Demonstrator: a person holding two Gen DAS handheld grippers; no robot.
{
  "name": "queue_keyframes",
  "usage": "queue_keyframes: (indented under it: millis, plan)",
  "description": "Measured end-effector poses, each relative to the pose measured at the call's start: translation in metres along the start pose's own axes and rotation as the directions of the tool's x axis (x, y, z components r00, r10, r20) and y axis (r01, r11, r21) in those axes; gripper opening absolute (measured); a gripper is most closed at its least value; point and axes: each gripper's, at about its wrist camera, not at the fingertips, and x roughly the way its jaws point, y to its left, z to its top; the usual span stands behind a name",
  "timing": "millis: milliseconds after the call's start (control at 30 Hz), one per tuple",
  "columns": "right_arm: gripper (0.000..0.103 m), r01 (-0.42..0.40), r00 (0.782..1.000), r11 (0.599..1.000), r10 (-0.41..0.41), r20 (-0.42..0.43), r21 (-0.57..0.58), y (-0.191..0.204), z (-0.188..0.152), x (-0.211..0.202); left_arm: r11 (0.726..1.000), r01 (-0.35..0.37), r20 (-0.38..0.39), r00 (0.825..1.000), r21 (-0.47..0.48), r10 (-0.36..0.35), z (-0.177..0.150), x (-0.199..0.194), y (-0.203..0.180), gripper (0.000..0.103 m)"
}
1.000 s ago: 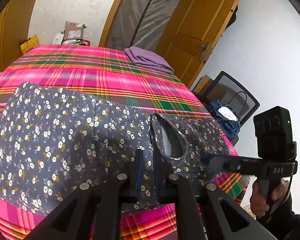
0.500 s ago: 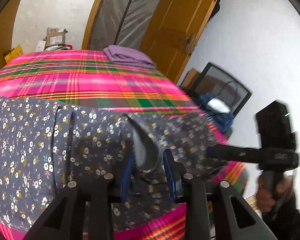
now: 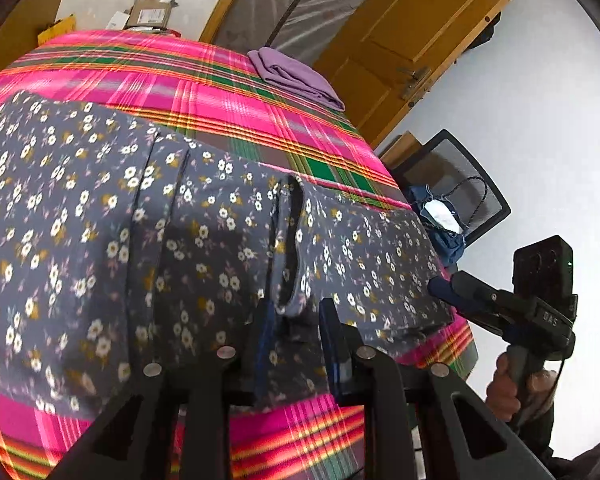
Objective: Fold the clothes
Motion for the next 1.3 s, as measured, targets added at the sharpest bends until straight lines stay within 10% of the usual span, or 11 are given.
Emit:
queue_keyframes:
  millis: [500, 867, 1300]
  plan:
    - [0.041, 0.001, 1.000, 1.000, -0.001, 0.003, 0.010, -0.003, -0.002, -0.004, 0.998, 0.023, -0.056, 0.998, -0.057, -0.026, -0.001, 0.017, -0.003, 0.026]
    - [0.041, 0.025, 0.999, 0.999, -0.026, 0.028, 0.030, -0.004, -0.001, -0.012, 0.997, 0.068, 0.041, 0.997, -0.039, -0.066, 0.007, -0.004, -0.004, 0.006]
    - [0.041, 0.096, 0.993, 0.995, -0.098, 0.059, 0.035, -0.010, 0.001, -0.016, 1.000, -0.018, -0.001, 1.000, 0.002, 0.018, -0.009, -0.005, 0.017, 0.006]
